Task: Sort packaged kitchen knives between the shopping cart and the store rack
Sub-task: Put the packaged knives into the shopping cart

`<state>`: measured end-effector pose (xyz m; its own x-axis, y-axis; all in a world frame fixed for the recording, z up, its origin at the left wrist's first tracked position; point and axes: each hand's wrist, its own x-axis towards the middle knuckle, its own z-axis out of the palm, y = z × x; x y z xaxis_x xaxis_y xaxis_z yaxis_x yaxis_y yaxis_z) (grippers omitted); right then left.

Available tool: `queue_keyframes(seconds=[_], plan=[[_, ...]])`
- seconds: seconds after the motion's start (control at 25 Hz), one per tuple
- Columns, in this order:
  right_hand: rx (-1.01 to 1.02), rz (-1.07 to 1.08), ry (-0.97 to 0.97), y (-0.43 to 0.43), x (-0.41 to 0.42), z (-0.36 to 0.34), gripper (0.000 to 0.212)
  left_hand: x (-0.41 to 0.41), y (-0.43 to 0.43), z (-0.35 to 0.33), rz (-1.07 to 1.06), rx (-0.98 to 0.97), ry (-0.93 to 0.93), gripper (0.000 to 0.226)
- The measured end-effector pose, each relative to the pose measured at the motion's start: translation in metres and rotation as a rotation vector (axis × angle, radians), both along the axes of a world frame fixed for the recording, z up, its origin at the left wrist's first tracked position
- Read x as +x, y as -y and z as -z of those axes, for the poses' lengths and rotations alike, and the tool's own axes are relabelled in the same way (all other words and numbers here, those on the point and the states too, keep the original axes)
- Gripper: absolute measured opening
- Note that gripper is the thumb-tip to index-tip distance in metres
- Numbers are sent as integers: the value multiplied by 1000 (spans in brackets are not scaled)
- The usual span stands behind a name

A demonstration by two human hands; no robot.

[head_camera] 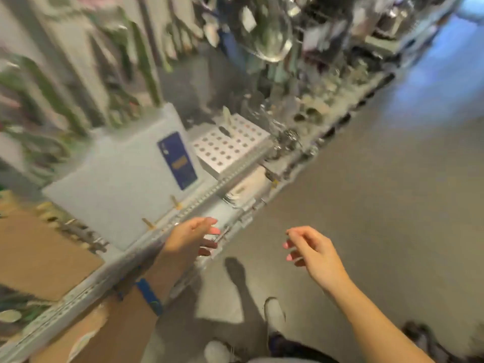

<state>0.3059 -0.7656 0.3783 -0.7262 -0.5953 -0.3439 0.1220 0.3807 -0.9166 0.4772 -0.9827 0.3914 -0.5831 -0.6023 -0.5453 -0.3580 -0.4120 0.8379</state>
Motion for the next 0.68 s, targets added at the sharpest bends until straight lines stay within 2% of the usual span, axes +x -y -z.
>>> queue_keyframes(seconds=[0.08, 0.24, 0.48, 0.68], plan=[[93, 121, 60, -63, -10, 33, 16, -27, -33, 30, 102, 28, 82, 14], [140, 359, 165, -172, -26, 73, 17, -81, -106, 74, 276, -56, 266, 17], [102, 672, 245, -331, -70, 96, 18, -207, -234, 95, 571, 57, 329, 22], [88, 949, 312, -453, -95, 101, 17, -314, -348, 98, 904, -149, 329, 21]])
